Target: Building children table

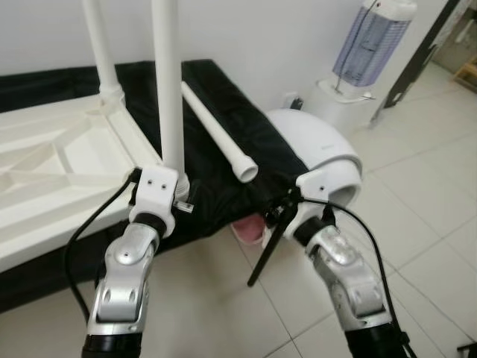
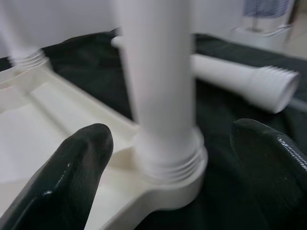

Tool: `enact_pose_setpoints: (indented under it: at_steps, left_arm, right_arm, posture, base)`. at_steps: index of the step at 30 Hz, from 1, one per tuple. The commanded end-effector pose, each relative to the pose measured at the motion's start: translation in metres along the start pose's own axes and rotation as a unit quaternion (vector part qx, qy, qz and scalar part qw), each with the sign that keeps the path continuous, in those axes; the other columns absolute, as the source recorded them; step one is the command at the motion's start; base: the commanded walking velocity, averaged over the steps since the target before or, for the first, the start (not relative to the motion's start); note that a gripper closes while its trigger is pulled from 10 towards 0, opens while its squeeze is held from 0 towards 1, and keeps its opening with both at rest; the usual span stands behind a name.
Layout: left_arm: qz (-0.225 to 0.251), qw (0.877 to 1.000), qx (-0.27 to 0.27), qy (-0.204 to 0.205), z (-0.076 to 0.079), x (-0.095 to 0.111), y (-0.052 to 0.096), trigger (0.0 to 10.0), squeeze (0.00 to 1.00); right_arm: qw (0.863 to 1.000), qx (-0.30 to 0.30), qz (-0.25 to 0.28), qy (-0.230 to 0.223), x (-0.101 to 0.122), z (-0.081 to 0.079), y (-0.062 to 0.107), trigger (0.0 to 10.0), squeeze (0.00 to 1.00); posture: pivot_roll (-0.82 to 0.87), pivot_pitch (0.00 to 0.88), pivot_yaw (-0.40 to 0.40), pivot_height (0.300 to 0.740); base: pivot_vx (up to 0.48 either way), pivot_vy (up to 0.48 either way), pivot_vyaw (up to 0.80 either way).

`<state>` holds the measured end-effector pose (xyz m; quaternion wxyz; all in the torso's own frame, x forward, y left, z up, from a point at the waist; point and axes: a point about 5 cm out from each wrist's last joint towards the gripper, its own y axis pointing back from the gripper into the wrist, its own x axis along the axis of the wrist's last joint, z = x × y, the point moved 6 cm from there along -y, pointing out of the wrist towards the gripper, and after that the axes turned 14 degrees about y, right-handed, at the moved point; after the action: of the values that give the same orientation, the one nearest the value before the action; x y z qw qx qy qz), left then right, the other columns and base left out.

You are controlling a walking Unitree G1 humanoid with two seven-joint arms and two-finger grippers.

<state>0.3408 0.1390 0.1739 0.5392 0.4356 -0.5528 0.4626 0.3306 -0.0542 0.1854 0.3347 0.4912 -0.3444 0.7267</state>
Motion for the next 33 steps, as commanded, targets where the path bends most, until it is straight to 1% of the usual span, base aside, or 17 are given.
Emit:
enact_pose_setpoints:
  at_steps: [1, 6, 10, 11, 14, 18, 26, 33]
  left_arm:
    - [-0.007, 1.0, 0.002, 0.0, 0.001, -0.005, 0.001, 10.0, 0.0]
    - [-0.008, 1.0, 0.003, 0.0, 0.001, -0.006, 0.001, 10.0, 0.0]
    - [-0.009, 1.0, 0.011, -0.005, -0.003, -0.007, 0.001, 10.0, 0.0]
    - [-0.008, 1.0, 0.016, -0.008, -0.007, -0.006, 0.001, 10.0, 0.0]
    - [-0.008, 1.0, 0.02, -0.011, -0.01, -0.006, 0.001, 10.0, 0.0]
    - [-0.005, 0.999, 0.03, -0.018, -0.02, -0.002, 0.001, 10.0, 0.0]
    - [-0.007, 0.999, 0.033, -0.014, -0.021, -0.003, 0.003, 10.0, 0.0]
    - [-0.007, 0.999, 0.034, -0.011, -0.019, -0.003, 0.003, 10.0, 0.0]
  right_arm:
    - [1.0, 0.001, 0.0, 0.007, 0.0, 0.002, 0.002, 10.0, 0.0]
    - [1.0, 0.006, 0.002, 0.007, 0.001, 0.0, 0.003, 10.0, 0.0]
    - [1.0, 0.012, 0.004, 0.007, 0.002, -0.002, 0.004, 10.0, 0.0]
    - [1.0, 0.014, 0.005, 0.007, 0.002, -0.002, 0.004, 10.0, 0.0]
    - [1.0, 0.016, 0.005, 0.008, 0.002, -0.003, 0.005, 10.0, 0.0]
    - [1.0, 0.021, 0.006, 0.008, 0.003, -0.005, 0.005, 10.0, 0.0]
    - [1.0, 0.019, 0.004, 0.007, 0.002, -0.004, 0.005, 10.0, 0.0]
    - [1.0, 0.02, 0.004, 0.006, 0.001, -0.005, 0.005, 10.0, 0.0]
  posture:
    - [0.08, 0.065, -0.065, 0.74]
    - [0.08, 0.066, -0.064, 0.74]
    - [0.07, 0.066, -0.062, 0.74]
    - [0.07, 0.066, -0.061, 0.74]
    - [0.07, 0.067, -0.061, 0.74]
    - [0.08, 0.068, -0.061, 0.74]
    - [0.08, 0.069, -0.063, 0.74]
    - [0.08, 0.071, -0.065, 0.74]
  base:
    - [0.0, 0.0, 0.0]
    - [0.0, 0.0, 0.0]
    - [0.0, 0.0, 0.0]
    - [0.0, 0.0, 0.0]
    - [0.0, 0.0, 0.0]
    - [0.0, 0.0, 0.0]
    - [0.0, 0.0, 0.0]
    - [0.0, 0.471, 0.0]
